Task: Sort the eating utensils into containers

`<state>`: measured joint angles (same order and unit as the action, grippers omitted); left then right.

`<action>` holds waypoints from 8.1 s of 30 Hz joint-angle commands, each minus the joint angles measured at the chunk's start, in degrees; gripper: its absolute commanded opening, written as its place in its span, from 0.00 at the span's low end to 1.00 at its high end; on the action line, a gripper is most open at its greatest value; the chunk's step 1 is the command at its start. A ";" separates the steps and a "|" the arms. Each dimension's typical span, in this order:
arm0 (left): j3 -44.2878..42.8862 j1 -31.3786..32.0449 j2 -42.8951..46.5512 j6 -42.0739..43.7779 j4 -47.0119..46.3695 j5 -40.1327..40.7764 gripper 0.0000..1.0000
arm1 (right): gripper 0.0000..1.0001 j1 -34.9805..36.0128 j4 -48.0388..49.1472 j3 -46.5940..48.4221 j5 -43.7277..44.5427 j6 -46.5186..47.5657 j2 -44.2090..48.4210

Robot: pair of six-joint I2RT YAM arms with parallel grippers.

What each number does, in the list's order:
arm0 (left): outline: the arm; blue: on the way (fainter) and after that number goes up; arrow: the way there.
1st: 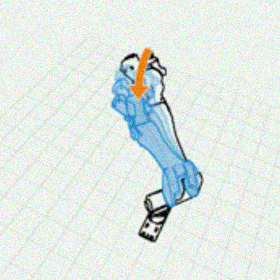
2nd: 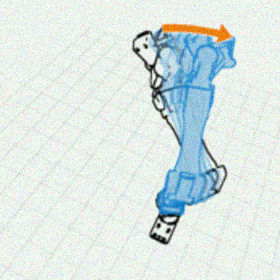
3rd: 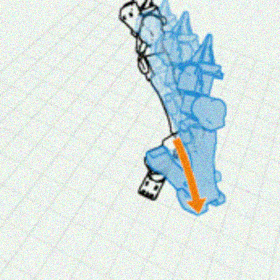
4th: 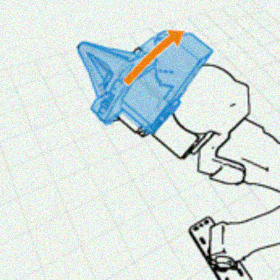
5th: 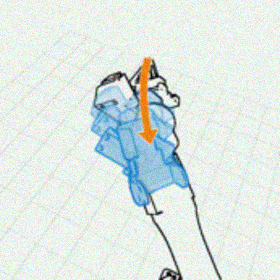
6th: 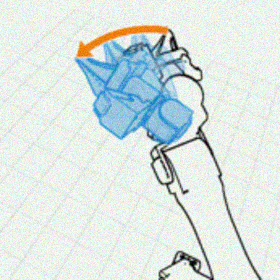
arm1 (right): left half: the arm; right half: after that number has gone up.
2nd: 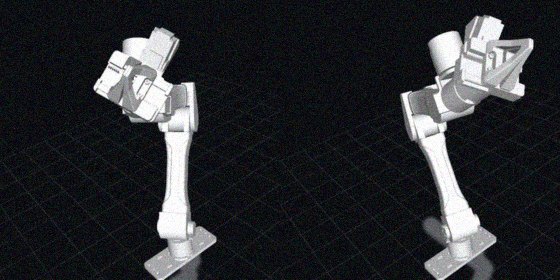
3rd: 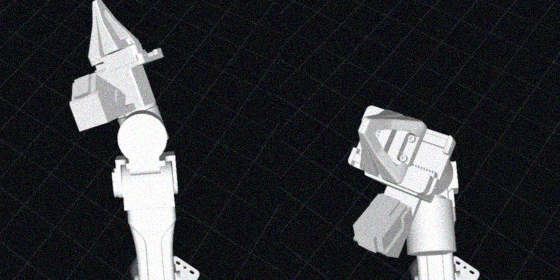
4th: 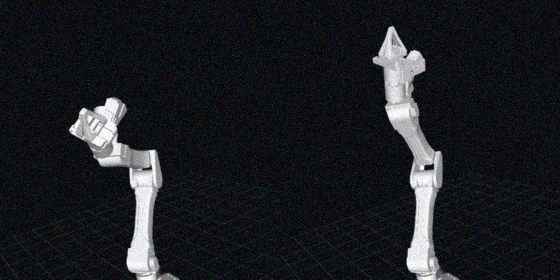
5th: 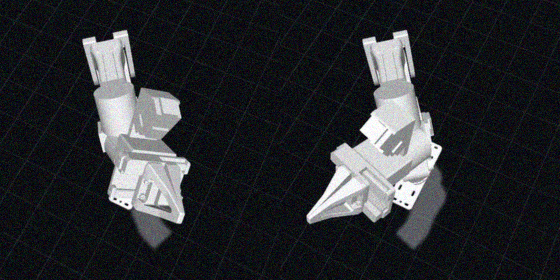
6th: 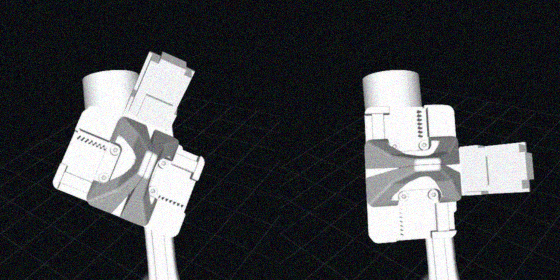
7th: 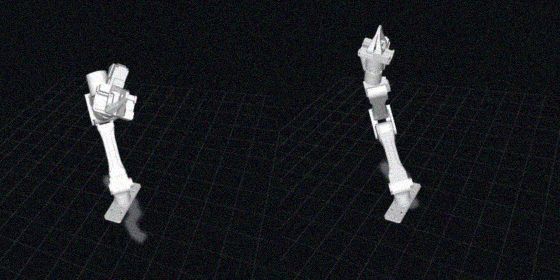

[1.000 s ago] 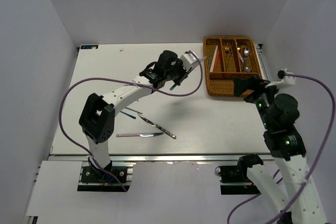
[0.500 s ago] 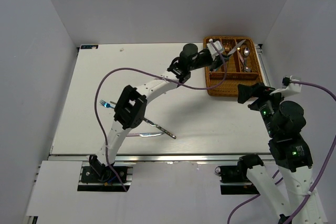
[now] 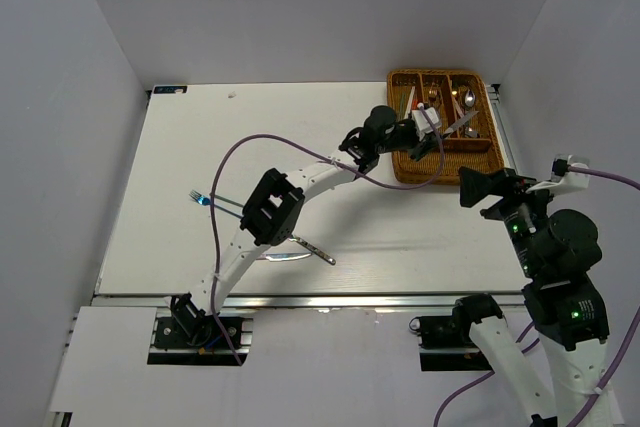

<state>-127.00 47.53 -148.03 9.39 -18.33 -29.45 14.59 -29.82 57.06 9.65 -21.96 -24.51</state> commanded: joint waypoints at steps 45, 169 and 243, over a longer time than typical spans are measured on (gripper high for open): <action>40.68 1.17 57.91 -57.16 49.76 85.25 0.98 | 0.89 -0.09 2.58 0.51 -7.72 2.00 -14.76; 80.06 -45.33 108.91 -55.00 63.25 82.27 0.98 | 0.87 40.23 17.71 16.31 -17.97 45.51 -76.55; 82.79 -45.33 105.84 -45.51 55.42 64.79 0.98 | 0.00 -9.93 34.53 7.86 9.67 -43.87 -66.36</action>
<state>-44.49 2.35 -42.85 -36.82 38.02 36.56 2.44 -0.03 61.17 12.16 -48.82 -91.55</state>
